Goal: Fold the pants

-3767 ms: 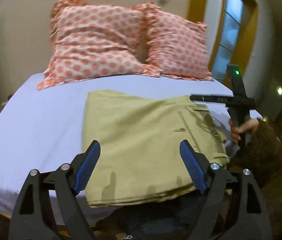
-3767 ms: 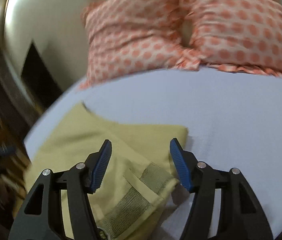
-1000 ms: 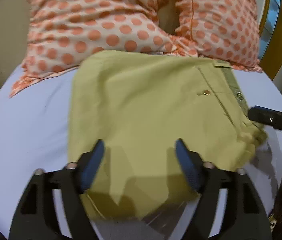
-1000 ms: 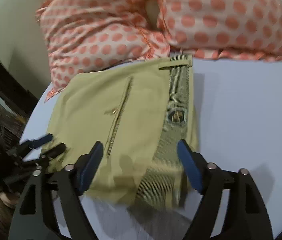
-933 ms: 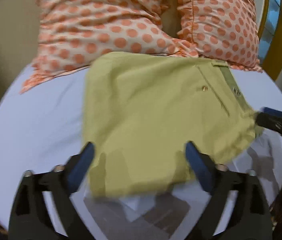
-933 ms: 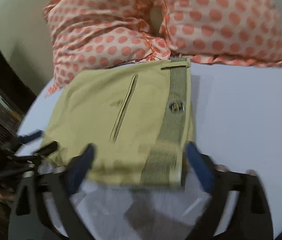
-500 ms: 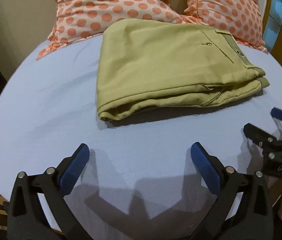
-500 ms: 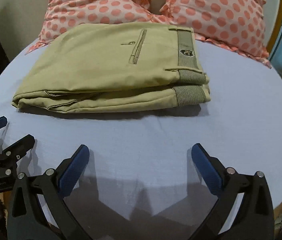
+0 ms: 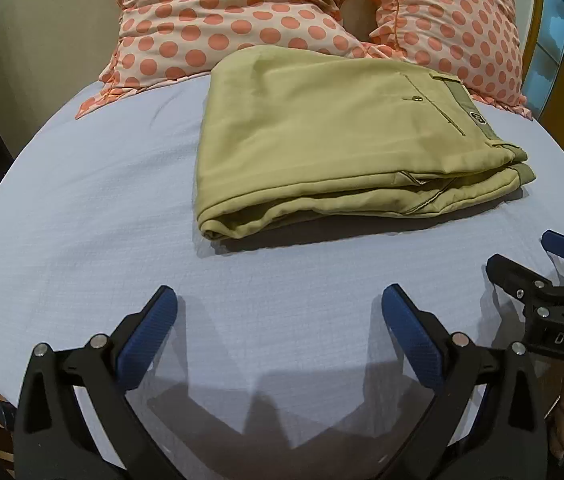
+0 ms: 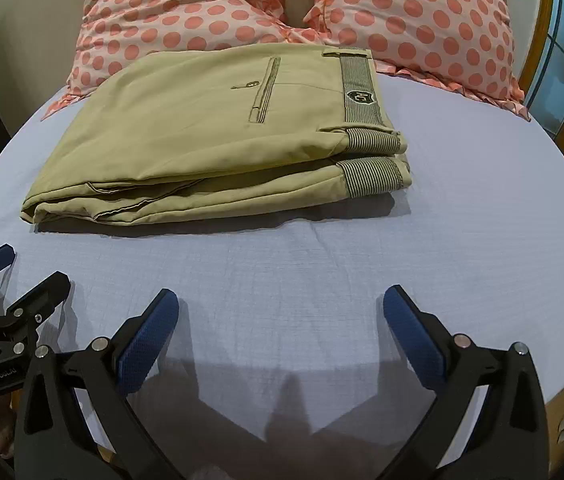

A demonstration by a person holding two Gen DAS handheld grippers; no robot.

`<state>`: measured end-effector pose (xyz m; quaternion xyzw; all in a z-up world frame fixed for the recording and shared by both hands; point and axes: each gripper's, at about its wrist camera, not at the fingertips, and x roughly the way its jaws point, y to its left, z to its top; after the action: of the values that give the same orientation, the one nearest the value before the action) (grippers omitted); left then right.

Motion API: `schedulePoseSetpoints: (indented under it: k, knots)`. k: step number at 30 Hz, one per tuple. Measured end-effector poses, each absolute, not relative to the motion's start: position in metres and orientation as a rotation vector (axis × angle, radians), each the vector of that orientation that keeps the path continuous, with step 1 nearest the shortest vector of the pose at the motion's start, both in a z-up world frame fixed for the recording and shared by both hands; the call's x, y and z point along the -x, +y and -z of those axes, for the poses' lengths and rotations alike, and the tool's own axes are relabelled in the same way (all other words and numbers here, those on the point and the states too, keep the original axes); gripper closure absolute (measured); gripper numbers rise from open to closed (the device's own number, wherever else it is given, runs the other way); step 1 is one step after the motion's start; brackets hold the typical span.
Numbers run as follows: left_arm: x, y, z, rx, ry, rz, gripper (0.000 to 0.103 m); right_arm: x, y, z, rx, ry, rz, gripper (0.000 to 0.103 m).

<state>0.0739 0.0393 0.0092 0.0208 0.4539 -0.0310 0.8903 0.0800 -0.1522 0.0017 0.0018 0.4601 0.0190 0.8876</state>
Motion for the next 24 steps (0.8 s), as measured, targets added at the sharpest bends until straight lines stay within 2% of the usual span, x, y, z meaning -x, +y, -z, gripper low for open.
schedulePoseSetpoints:
  k: [24]
  knots:
    - [-0.0765, 0.0416, -0.0084, -0.04, 0.946, 0.061, 0.002, -0.0806, -0.1542, -0.0016, -0.002, 0.957, -0.044, 0.001]
